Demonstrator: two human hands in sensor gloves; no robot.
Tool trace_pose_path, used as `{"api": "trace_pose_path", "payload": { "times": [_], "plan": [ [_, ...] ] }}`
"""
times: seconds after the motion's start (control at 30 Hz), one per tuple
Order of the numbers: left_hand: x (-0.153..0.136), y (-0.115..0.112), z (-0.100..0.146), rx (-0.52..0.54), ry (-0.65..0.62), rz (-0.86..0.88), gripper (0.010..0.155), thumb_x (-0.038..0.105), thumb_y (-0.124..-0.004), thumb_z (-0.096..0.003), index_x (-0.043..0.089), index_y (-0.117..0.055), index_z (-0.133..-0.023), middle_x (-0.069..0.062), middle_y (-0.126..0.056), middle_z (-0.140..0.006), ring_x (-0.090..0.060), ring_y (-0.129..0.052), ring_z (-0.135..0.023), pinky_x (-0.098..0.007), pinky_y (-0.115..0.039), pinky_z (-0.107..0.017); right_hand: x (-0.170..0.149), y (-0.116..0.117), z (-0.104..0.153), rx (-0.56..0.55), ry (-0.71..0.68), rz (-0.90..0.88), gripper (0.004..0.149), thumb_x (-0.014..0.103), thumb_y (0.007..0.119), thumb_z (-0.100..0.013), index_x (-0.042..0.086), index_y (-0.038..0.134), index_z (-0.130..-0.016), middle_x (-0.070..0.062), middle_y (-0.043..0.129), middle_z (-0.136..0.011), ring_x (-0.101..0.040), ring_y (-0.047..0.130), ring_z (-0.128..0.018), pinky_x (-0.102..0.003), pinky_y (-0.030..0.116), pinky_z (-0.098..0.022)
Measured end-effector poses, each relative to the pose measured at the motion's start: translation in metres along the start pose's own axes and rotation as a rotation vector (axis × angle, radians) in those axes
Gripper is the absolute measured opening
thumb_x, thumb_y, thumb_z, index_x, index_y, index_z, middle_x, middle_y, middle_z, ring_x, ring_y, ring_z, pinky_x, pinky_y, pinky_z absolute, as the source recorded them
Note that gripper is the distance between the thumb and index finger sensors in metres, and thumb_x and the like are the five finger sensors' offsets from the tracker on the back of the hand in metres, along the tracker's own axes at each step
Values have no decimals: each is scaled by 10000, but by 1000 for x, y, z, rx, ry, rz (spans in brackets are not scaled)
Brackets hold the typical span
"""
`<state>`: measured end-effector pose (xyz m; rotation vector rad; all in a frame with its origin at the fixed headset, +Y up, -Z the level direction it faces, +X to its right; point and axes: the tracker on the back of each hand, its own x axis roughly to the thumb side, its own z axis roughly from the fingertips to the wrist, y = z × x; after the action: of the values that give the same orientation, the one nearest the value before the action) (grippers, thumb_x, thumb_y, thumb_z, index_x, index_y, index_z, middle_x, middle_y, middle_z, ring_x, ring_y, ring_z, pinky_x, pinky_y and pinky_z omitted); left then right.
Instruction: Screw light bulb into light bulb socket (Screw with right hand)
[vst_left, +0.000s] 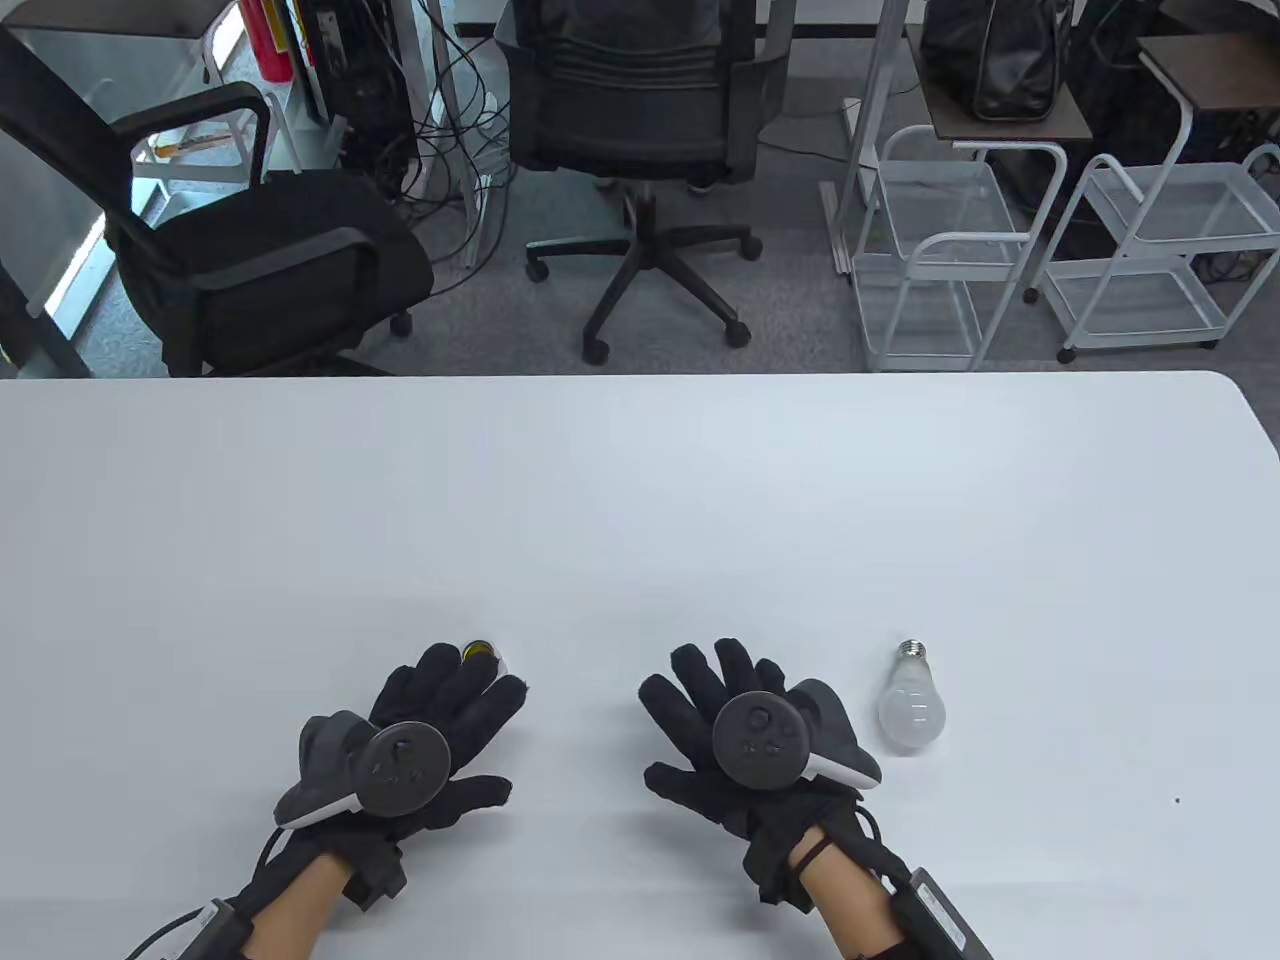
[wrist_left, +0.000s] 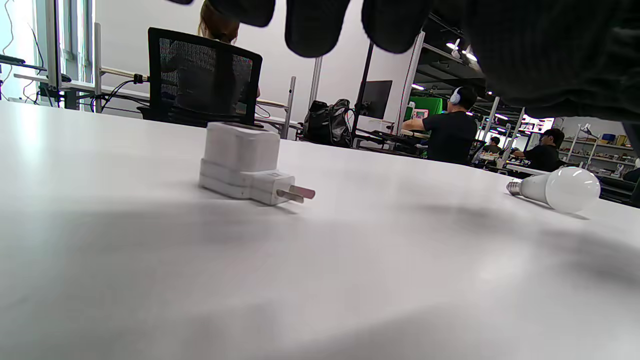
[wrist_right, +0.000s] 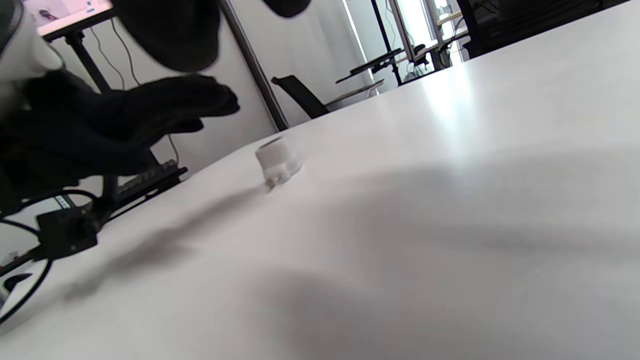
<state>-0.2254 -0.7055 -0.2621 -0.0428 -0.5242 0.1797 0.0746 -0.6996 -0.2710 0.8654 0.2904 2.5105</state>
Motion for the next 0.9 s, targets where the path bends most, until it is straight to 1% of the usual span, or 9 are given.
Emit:
{"api": "trace_pose_path", "payload": {
  "times": [0.23, 0.57, 0.63, 0.7, 0.77, 0.83, 0.9],
  "plan": [
    [0, 1, 0, 11, 9, -13, 872, 629, -756, -449, 376, -364, -1185, -32, -321, -1317, -410, -246, -1187, -634, -286, -822, -2, -3, 2, -23, 5, -4, 669, 391, 658, -601, 133, 278, -1087, -275, 91, -1090, -605, -41, -863, -768, 50, -518],
    [-7, 6, 3, 60, 43, 32, 877, 629, -751, -453, 377, -337, -1184, -33, -303, -1313, -408, -232, -1182, -634, -268, -818, -7, -1, 2, -28, 28, -33, 669, 387, 655, -603, 120, 280, -1088, -283, 84, -1085, -606, -48, -858, -767, 46, -515],
    [-11, 9, 3, 78, 64, 34, 871, 623, -757, -453, 379, -351, -1184, -25, -317, -1315, -408, -243, -1185, -634, -273, -821, -7, 0, 1, -16, 27, -41, 669, 388, 654, -603, 119, 279, -1088, -283, 83, -1085, -607, -47, -858, -768, 46, -515],
    [-15, 17, 4, 94, 92, 1, 870, 628, -753, -457, 396, -337, -1185, -6, -300, -1321, -397, -229, -1192, -631, -266, -828, -7, 0, 1, -9, 26, -45, 669, 388, 653, -604, 120, 277, -1089, -282, 78, -1084, -606, -51, -857, -768, 45, -514],
    [-19, 23, 6, 149, 133, -5, 875, 635, -756, -452, 402, -344, -1188, -7, -314, -1328, -396, -250, -1201, -634, -283, -834, -7, -1, 1, -14, 32, -39, 669, 388, 653, -604, 119, 279, -1089, -284, 78, -1085, -606, -51, -859, -768, 44, -515],
    [-24, 25, 4, 142, 164, 17, 887, 646, -755, -453, 404, -329, -1193, -9, -301, -1334, -393, -242, -1209, -637, -284, -839, -9, -2, 1, -16, 40, -48, 669, 386, 653, -604, 120, 278, -1089, -282, 74, -1084, -605, -55, -858, -767, 42, -515],
    [-32, 22, -4, 87, 219, 59, 909, 642, -766, -450, 406, -296, -1191, -33, -247, -1330, -400, -210, -1204, -632, -270, -843, -9, -2, 1, -18, 39, -63, 667, 383, 652, -606, 116, 278, -1089, -285, 73, -1083, -605, -56, -856, -767, 40, -514]
  ]
}}
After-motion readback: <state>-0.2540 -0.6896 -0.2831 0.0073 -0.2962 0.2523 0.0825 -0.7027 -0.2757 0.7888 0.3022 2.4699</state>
